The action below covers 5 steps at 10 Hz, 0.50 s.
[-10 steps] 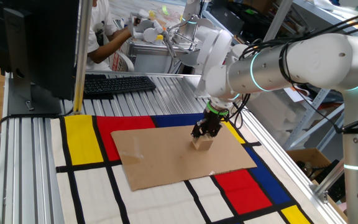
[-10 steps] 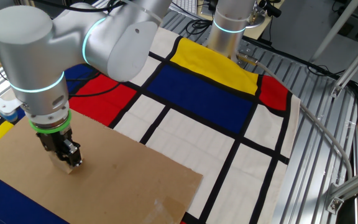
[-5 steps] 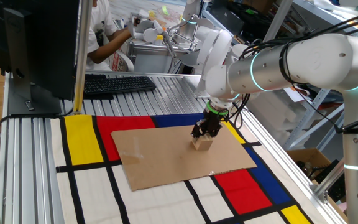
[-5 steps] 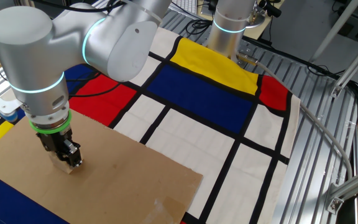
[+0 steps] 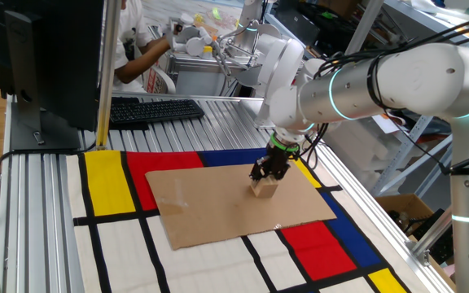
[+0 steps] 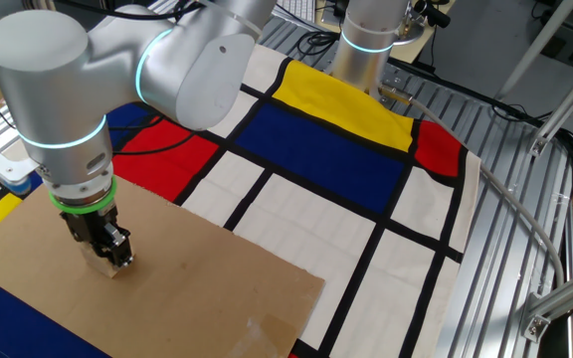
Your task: Hold a small block with the gripper and sweep it from left to right on the table
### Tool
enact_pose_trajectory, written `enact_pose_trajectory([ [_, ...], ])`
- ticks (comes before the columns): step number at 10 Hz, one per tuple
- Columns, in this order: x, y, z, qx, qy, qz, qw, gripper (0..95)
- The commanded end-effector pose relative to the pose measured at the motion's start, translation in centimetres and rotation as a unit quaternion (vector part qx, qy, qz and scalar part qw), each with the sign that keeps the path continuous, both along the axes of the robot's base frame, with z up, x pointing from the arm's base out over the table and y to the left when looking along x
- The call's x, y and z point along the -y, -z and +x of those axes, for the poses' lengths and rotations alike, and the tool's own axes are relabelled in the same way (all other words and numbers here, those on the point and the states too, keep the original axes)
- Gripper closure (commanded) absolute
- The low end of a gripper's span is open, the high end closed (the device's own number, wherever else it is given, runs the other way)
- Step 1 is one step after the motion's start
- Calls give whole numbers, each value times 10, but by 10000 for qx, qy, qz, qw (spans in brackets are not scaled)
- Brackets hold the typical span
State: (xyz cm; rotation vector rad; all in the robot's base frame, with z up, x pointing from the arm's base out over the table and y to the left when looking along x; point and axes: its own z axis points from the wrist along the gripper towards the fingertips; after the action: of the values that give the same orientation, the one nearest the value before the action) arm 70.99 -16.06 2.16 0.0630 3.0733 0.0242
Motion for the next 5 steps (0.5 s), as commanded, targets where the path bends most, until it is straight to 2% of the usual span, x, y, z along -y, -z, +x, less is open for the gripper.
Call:
enact_pose_trajectory([
  [1,-3,0,1,-8,41,-111,9999,950],
  [2,-7,1,-1,-21,82,-52,10000,950],
  [3,-11,1,-2,8,89,-101,9999,950],
  [5,-15,2,-3,-6,124,-54,9999,950],
])
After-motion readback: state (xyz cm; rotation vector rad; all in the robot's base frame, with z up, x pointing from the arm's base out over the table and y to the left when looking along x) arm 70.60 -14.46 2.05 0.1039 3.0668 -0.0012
